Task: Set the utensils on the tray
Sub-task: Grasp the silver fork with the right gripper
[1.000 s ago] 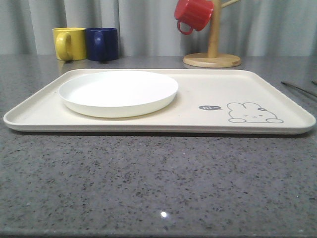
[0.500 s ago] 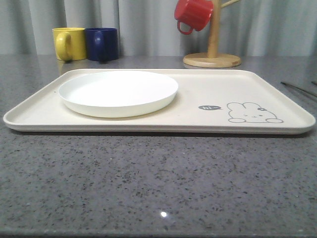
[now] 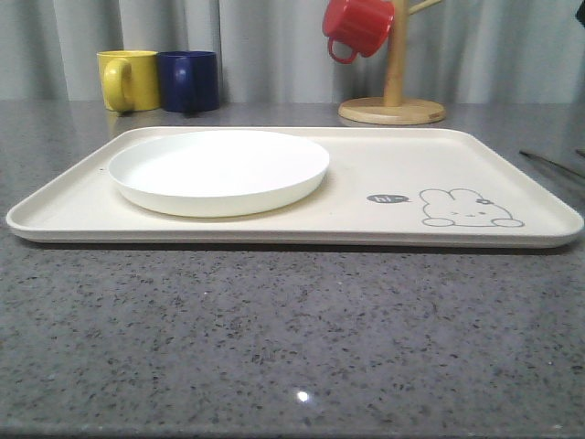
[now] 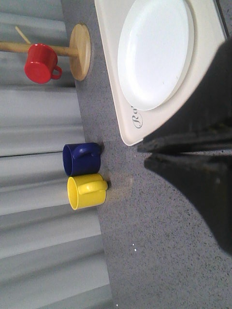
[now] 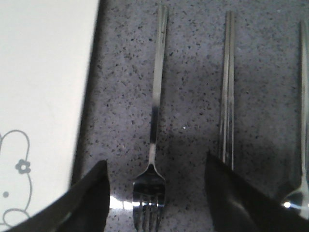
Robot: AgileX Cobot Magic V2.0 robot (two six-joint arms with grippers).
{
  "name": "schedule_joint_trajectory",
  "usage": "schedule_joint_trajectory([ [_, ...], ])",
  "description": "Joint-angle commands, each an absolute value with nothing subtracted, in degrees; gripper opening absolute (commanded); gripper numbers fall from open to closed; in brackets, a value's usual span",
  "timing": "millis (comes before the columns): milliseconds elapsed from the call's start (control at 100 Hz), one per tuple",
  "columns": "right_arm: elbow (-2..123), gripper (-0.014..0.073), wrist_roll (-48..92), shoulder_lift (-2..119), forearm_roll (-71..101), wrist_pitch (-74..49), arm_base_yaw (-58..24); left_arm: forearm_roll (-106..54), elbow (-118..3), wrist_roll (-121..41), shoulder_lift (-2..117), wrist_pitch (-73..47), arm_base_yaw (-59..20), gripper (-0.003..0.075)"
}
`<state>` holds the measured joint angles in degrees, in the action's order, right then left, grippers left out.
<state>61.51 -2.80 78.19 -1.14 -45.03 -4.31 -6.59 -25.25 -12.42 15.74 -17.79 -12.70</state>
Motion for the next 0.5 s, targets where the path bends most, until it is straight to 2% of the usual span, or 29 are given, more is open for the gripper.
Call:
schedule_joint_trajectory([
  [0,64.6,0.0434,-1.9,79.4,-1.2,-42.3,-4.1,-6.8,-26.8,-11.8,16.2,-13.1,-12.9,-0.0018],
  [490,65.7,0.0434,-1.9,87.0,-1.2,-41.0,-4.1,-6.8,-26.8,-11.8,16.2,-13.1,-12.9,-0.0018],
])
